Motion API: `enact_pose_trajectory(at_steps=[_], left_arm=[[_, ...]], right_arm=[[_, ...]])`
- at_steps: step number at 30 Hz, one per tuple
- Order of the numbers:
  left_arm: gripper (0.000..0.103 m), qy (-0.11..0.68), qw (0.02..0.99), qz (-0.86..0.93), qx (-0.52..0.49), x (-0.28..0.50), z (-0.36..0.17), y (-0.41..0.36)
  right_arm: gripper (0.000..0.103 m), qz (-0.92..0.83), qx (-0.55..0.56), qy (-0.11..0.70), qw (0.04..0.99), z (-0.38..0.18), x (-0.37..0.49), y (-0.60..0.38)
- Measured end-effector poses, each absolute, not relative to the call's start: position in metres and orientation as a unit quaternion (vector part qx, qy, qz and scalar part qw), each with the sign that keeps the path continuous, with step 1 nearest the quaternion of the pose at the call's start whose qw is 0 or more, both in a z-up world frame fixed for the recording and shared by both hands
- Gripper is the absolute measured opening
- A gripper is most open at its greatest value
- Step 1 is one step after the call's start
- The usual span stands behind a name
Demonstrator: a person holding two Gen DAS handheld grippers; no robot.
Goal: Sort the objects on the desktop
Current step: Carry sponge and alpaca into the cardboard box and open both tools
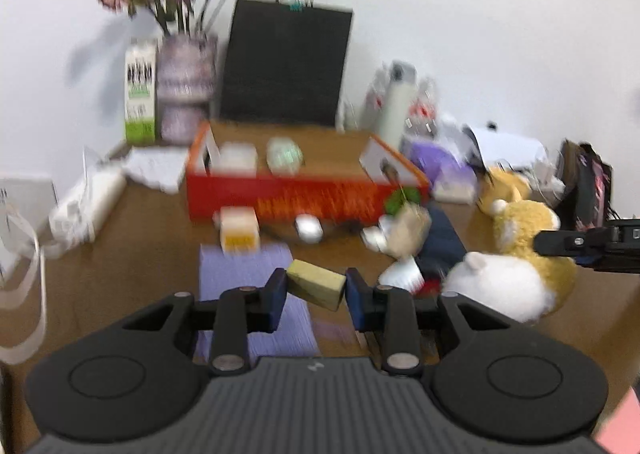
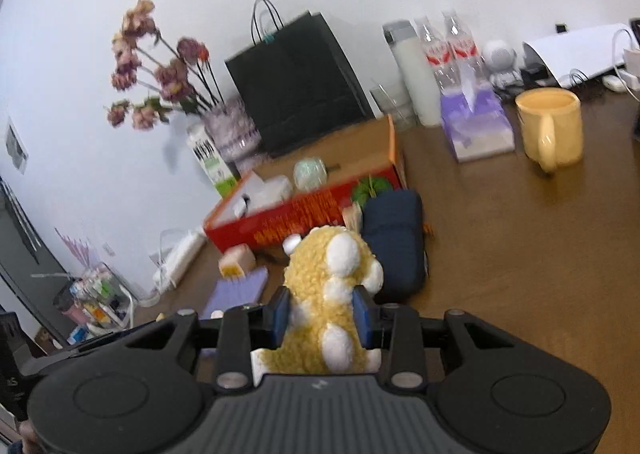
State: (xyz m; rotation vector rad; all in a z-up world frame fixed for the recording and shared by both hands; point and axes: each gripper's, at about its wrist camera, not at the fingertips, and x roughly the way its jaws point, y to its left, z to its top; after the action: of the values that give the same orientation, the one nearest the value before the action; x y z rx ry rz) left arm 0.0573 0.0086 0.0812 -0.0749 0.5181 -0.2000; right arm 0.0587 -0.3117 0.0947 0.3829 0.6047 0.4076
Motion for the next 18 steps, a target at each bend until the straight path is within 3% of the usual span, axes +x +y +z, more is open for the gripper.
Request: enact_pose_trajectory(at_steps=[4,8,13,18], left_arm=[[0.032,0.231,0.97,-0.072,-0.002,0.119,0.104,0.011],[0.032,0.259,0.963,-0.07,0.003,0.199,0.119,0.009],[0.032,0.346,0.936,-0.062,0.009,0.298,0.115,0.007],[0.032,0.461,0.886,-0.043,0.017,0.369,0.077,0.01]], right_arm=[[0.032,0.182,0.161,0.264,0.933,0.129,0.12,-0.304],[0.032,0.193,0.153,0.27,0.931,0.151,0.204,-0.287],[0.032,0.174,0.122,0.326,0.921,0.144,0.312,-0.256],[0.032,0.119,0.08,0.418,0.897,0.098,0.375,-0.231]])
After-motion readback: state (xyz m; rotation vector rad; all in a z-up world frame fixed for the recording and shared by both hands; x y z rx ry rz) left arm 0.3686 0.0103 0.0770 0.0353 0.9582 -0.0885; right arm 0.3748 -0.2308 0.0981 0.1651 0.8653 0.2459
